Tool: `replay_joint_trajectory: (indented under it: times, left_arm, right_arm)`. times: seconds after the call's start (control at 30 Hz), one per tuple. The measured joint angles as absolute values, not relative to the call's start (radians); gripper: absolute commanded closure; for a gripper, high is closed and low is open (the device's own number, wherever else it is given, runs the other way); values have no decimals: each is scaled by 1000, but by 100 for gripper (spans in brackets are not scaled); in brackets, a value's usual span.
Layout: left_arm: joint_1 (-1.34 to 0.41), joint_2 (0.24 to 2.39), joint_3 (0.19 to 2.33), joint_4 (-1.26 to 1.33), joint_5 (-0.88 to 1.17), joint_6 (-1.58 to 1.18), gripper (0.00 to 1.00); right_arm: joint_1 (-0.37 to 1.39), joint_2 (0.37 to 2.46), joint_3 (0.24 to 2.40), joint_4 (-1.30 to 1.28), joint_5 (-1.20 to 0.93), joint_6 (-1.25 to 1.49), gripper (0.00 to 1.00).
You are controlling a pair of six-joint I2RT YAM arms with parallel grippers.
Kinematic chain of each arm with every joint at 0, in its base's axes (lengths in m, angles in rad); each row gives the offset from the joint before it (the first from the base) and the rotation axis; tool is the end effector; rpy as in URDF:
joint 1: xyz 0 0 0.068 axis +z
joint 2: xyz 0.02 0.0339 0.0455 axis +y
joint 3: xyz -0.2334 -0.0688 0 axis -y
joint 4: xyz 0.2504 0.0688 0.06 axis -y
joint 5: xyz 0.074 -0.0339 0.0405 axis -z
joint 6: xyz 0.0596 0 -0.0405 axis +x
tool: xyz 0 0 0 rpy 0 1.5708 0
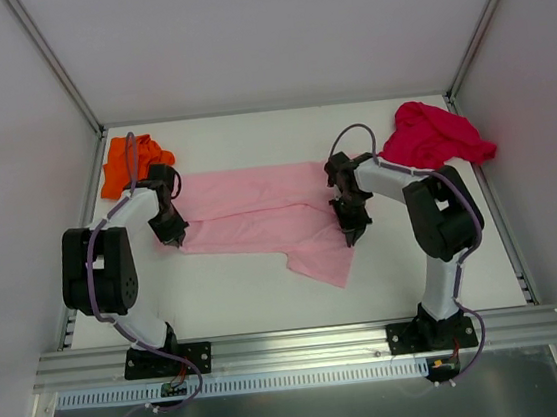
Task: Fold and stack the t-shirts
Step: Grap the side of the flattened tshirt closest away from the robot with both arms
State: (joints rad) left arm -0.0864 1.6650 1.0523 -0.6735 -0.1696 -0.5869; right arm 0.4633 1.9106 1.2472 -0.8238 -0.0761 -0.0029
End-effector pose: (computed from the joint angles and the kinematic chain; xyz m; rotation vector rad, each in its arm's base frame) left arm 0.3183 -0.0175 0.1235 -0.7307 2.7201 0.0927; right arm 0.3050 0.1574 0.0937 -0.7149 2.9900 0.1433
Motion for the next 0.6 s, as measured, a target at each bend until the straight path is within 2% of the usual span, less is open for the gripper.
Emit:
replay_joint_trajectory:
  times: [0.3,0.6]
  left_arm:
    - [-86,1640,1052,-680,-169,-583,100]
    - [-86,1535,1137,-700,-194,-575,100]
  right_arm:
    - [464,1916,1262,-806,-109,-3,99]
    - [469,1960,1462,-738,-120,0,99]
